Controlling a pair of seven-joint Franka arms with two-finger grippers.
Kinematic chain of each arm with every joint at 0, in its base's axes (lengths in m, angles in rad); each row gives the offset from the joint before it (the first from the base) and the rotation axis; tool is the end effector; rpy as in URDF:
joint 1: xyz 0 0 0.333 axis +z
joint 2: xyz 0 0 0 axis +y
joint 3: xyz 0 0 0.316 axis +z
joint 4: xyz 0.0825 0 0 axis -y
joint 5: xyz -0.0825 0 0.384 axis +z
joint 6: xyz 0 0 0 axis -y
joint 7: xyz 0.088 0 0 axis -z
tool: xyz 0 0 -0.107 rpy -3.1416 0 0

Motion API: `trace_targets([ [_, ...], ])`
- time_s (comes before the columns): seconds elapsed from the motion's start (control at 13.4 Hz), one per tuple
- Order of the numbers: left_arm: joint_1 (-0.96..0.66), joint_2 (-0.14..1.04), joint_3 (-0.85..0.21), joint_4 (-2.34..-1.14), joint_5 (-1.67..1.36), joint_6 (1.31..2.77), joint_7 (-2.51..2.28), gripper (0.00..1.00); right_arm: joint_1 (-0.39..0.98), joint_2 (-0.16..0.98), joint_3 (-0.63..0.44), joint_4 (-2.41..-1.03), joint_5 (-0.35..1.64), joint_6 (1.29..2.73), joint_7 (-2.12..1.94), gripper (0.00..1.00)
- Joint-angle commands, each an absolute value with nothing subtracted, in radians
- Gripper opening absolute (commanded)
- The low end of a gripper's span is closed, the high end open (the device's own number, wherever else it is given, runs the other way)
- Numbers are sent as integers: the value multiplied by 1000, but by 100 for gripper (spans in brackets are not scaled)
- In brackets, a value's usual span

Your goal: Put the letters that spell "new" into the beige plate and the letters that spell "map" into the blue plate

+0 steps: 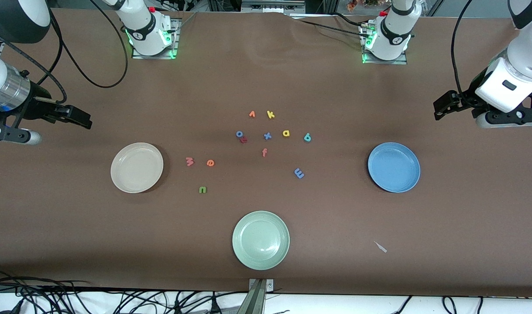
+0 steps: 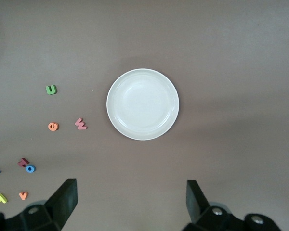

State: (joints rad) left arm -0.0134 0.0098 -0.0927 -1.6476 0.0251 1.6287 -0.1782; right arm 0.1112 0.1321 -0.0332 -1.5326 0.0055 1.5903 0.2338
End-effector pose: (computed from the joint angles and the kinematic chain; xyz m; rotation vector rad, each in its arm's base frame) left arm 0.5573 -0.0566 0.5877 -3.1115 -0.1094 0.0388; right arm 0.5913 0.0480 0.5683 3.1195 -0.2438 -0.1152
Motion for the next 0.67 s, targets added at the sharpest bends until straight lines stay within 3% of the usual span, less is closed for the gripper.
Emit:
trace_targets([
  [0.0, -17, 5, -91, -1637, 20, 1614, -160, 100, 112, 121, -34, -1542, 21, 1586, 224, 100],
  [0.6, -15, 5, -101, -1637, 20, 1612, -160, 100, 112, 121, -34, -1542, 21, 1586, 222, 100],
])
